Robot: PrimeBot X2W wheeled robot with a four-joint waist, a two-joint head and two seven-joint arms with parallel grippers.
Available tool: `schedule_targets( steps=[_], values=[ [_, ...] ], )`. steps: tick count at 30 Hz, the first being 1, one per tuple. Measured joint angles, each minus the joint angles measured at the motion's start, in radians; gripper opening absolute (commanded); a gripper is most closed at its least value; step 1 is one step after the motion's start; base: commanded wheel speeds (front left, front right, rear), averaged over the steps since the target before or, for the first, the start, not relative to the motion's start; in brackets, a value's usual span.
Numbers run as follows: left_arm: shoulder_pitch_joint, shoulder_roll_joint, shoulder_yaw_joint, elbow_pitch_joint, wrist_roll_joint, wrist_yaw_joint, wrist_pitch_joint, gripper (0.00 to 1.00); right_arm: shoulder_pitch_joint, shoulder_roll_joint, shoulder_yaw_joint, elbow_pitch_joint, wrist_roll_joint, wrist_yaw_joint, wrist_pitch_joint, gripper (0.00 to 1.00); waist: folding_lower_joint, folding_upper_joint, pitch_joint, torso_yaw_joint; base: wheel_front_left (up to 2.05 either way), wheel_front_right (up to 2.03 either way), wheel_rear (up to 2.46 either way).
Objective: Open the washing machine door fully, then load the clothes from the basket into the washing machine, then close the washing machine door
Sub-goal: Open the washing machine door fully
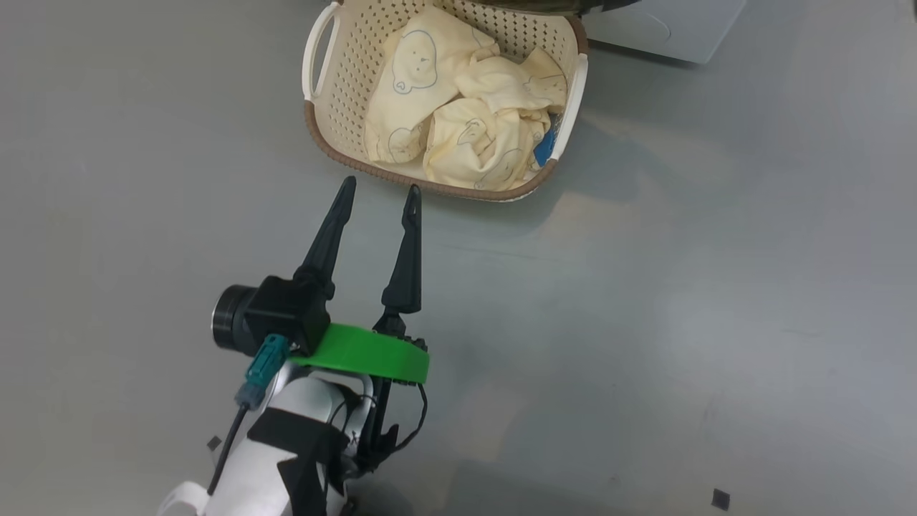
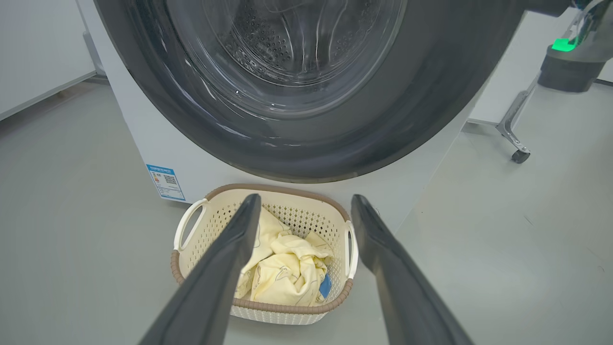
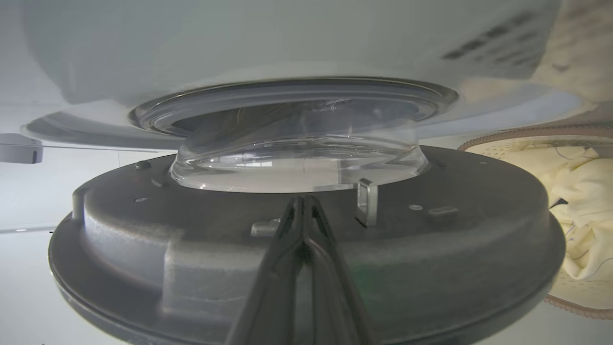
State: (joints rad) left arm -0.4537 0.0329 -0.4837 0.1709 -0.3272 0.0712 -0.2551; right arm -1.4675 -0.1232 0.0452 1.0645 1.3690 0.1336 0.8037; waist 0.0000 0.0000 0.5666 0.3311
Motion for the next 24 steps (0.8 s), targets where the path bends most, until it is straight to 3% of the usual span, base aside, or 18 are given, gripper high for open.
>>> schedule_targets(
  steps=[24],
  values=[
    [0.043,0.001,0.004,0.014,0.002,-0.001,0.000,1.00,0.203,0.035,0.065,-0.054,0.032,0.000,0.098,0.00,0.0000,0.0000,-0.104,-0.026,0.00,0.00,0.00]
  ],
)
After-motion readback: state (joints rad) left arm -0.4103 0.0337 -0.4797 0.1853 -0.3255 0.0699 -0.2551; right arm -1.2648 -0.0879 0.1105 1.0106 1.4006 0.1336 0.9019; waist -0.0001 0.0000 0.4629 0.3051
